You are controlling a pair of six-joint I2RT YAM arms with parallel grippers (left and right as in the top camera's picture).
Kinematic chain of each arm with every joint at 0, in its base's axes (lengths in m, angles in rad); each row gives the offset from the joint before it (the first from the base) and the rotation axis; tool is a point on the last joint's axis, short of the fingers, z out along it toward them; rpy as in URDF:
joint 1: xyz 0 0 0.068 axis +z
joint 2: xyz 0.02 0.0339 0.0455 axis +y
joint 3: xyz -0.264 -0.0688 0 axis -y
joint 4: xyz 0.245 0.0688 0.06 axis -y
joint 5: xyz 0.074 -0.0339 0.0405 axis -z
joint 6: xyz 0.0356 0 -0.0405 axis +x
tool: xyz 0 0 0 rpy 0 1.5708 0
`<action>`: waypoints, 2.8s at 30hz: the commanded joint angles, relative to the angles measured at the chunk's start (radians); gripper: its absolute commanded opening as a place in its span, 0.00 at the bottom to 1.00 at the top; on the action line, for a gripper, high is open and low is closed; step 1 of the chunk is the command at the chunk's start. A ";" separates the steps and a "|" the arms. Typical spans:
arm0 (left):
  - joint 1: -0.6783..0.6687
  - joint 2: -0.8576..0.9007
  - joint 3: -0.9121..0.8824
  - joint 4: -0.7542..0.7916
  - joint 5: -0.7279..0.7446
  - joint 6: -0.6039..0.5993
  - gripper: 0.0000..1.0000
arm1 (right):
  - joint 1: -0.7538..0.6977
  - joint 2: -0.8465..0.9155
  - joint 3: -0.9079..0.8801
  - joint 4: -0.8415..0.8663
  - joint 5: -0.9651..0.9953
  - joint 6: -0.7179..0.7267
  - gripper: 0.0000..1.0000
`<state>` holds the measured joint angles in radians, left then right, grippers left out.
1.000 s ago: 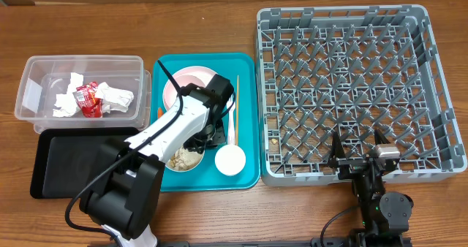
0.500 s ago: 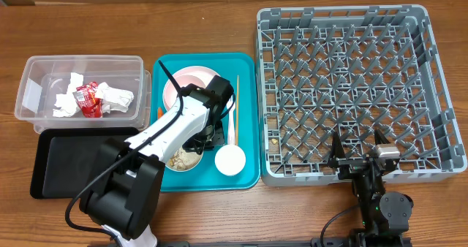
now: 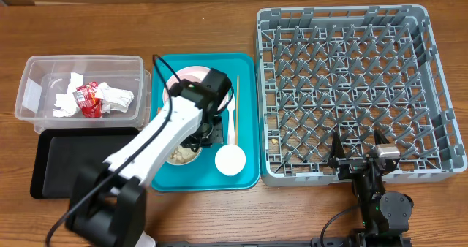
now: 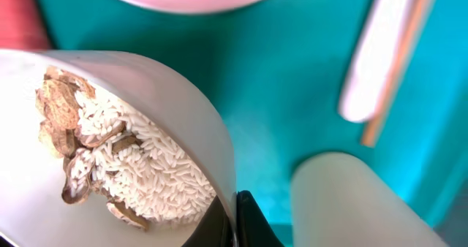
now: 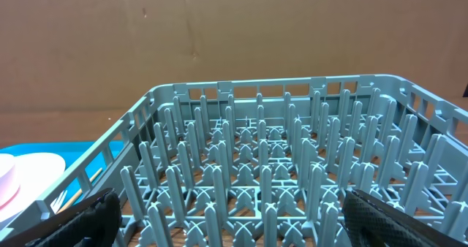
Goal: Sort waste into correct bins and load items into the dishwasher
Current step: 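Lift the rice bowl left and tip it over the clear bin, then tilt the white bowl with the left gripper, pouring rice onto the black tray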
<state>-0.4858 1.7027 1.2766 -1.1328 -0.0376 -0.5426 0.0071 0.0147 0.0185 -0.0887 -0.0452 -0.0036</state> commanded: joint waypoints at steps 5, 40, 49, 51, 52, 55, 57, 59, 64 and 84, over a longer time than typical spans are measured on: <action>0.031 -0.194 0.031 -0.025 -0.003 0.023 0.04 | -0.004 -0.012 -0.011 0.008 -0.001 0.004 1.00; 0.657 -0.423 0.027 -0.085 -0.010 0.341 0.04 | -0.003 -0.011 -0.011 0.008 -0.001 0.004 1.00; 0.676 -0.423 0.027 -0.074 0.043 0.372 0.04 | -0.003 -0.011 -0.011 0.008 -0.001 0.004 1.00; 0.703 -0.423 0.027 -0.075 0.082 0.392 0.05 | -0.003 -0.011 -0.011 0.008 -0.001 0.004 1.00; 0.718 -0.423 0.027 -0.074 0.092 0.399 0.04 | -0.003 -0.011 -0.011 0.008 -0.001 0.004 1.00; 0.803 -0.423 0.027 -0.073 0.203 0.444 0.04 | -0.003 -0.011 -0.011 0.008 -0.001 0.004 1.00; 0.874 -0.423 0.026 -0.076 0.325 0.500 0.04 | -0.004 -0.011 -0.011 0.008 -0.001 0.004 1.00; 0.960 -0.423 0.025 -0.086 0.462 0.566 0.04 | -0.003 -0.011 -0.011 0.008 -0.001 0.004 1.00; 1.172 -0.422 -0.013 -0.093 0.766 0.692 0.04 | -0.003 -0.012 -0.011 0.008 -0.001 0.004 1.00; 1.492 -0.422 -0.392 0.161 1.030 0.757 0.04 | -0.004 -0.011 -0.011 0.008 -0.001 0.004 1.00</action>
<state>0.9783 1.2980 0.9138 -0.9894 0.9085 0.1875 0.0071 0.0147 0.0185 -0.0895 -0.0452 -0.0036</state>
